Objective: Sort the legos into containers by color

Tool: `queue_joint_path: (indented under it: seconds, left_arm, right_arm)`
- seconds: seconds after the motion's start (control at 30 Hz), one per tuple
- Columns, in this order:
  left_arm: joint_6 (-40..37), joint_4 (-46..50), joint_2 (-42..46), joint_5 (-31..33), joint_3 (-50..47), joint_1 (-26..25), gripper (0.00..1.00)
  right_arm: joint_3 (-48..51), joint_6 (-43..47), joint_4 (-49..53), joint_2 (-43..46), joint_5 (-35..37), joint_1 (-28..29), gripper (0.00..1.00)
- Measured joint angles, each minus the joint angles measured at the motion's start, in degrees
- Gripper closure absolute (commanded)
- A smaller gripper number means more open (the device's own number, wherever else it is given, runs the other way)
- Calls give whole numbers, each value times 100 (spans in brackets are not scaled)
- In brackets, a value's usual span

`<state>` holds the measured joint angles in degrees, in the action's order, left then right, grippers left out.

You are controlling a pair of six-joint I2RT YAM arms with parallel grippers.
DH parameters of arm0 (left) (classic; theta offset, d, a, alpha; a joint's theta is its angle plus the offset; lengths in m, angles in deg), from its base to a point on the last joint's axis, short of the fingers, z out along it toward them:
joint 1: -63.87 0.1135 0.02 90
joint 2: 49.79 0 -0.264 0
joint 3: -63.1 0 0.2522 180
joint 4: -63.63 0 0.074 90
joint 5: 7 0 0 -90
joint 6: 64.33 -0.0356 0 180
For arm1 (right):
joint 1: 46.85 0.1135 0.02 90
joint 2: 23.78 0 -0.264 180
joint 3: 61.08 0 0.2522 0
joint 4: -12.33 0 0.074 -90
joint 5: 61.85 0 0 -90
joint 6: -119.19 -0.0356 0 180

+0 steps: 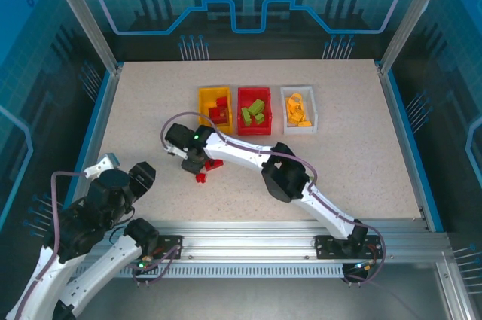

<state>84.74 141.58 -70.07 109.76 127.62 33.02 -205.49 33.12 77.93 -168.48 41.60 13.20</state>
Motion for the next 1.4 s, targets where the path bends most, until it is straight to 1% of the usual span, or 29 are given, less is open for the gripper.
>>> queue_joint_path:
  seconds: [0.13,0.33,0.4,0.47,0.6,0.73,0.83,0.9,0.97,1.07,1.13,1.23,1.4]
  left_arm:
    - [-4,-15,0,-28,-2,0,41]
    - [-72,-105,-24,-214,-9,0,41]
    - [-127,-225,-111,-339,-15,0,40]
    - [-243,-409,-297,-529,-28,0,40]
    - [-420,-859,-793,-981,-72,0,40]
    - [-612,-1539,-1488,-1679,-125,0,42]
    - [-702,-2225,-2229,-2262,-125,-48,43]
    - [-772,-2647,-2824,-2459,-66,-284,43]
    - [-876,-2942,-3458,-2524,120,-693,42]
    - [-1054,-3375,-4402,-2559,590,-1351,43]
    - [-1123,-3707,-4859,-2581,809,-1633,43]
    - [-1143,-4070,-5316,-2608,927,-1821,43]
    - [-1174,-4288,-5818,-2616,1084,-1967,43]
  right_arm:
    - [-35,-85,-20,2,4,-22,65]
    - [-4,-229,-107,66,7,-52,69]
    - [240,-289,-236,282,7,-92,70]
    - [621,-378,-382,678,-11,-166,70]
    - [1440,-614,-717,1751,-105,-476,70]
    - [2459,-925,-1191,3110,-216,-1097,69]
    - [3189,-1235,-1443,4024,-299,-1788,69]
    - [3652,-1478,-1558,4507,-339,-2361,69]
    - [3980,-1707,-1576,4767,-341,-2881,68]
    - [4256,-2065,-1471,4822,-315,-3593,68]
    - [4304,-2232,-1366,4730,-289,-3919,68]
    - [4221,-2413,-1220,4422,-190,-4249,68]
    - [3512,-2583,-903,3412,-66,-4492,65]
